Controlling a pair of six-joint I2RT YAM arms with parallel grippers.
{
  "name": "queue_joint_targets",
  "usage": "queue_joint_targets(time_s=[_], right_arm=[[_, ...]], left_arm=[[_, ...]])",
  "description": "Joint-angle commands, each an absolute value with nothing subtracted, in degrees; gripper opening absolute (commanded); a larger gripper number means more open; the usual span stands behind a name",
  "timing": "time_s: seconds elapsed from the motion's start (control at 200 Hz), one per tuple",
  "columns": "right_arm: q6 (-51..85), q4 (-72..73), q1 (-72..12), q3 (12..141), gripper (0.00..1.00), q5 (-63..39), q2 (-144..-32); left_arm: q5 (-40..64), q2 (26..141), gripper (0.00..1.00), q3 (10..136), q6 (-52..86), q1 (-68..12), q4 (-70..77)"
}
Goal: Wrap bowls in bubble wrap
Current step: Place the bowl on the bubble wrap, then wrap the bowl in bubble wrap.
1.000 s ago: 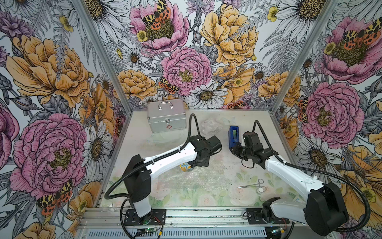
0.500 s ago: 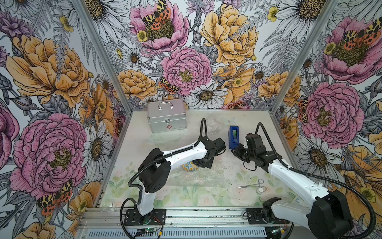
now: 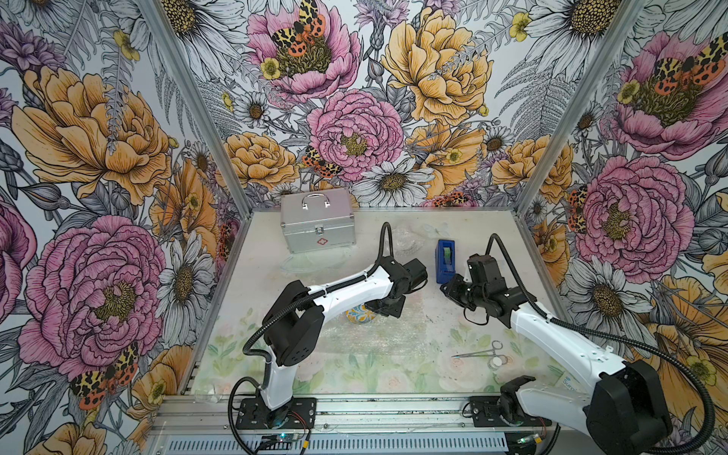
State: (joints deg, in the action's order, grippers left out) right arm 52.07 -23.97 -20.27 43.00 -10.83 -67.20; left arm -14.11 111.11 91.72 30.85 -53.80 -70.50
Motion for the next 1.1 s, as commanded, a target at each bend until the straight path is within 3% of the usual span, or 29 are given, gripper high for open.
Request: queue_joint_targets(time_s=[0.0, 0.095, 0.235, 0.49, 0.69, 0.936, 1.096], right_arm=[[52.3, -24.2, -20.1, 42.9, 0.21, -11.2, -67.5], [52.0, -24.1, -20.2, 43.0, 0.23, -11.3, -67.8], [51.2, -24.3, -20.8, 43.0, 0.27, -12.0, -68.1], [47.8, -26.7, -26.7, 46.1, 0.33, -10.5, -74.7], [48.5, -34.7, -37.7, 51.6, 0.34, -4.9, -83.9], [58.6, -39.2, -49.5, 46.3, 0.39, -5.0, -85.7], [60.5, -44.2, -51.0, 47.2, 0.43, -3.1, -85.8]], left_arm=[[-16.5, 109.8, 0.05, 93.7, 29.3, -53.3, -71.0], [-16.8, 110.7, 0.37, 93.4, 29.2, -53.1, -71.0], [-18.5, 108.7, 0.55, 95.7, 29.4, -53.1, -70.9], [-17.6, 97.0, 0.56, 92.2, 29.5, -41.7, -67.3], [6.6, 87.0, 0.56, 73.8, 29.5, -24.2, -51.5], [11.5, 82.8, 0.57, 63.5, 31.9, -23.3, -42.2], [12.7, 81.4, 0.54, 60.8, 34.2, -22.4, -38.5]])
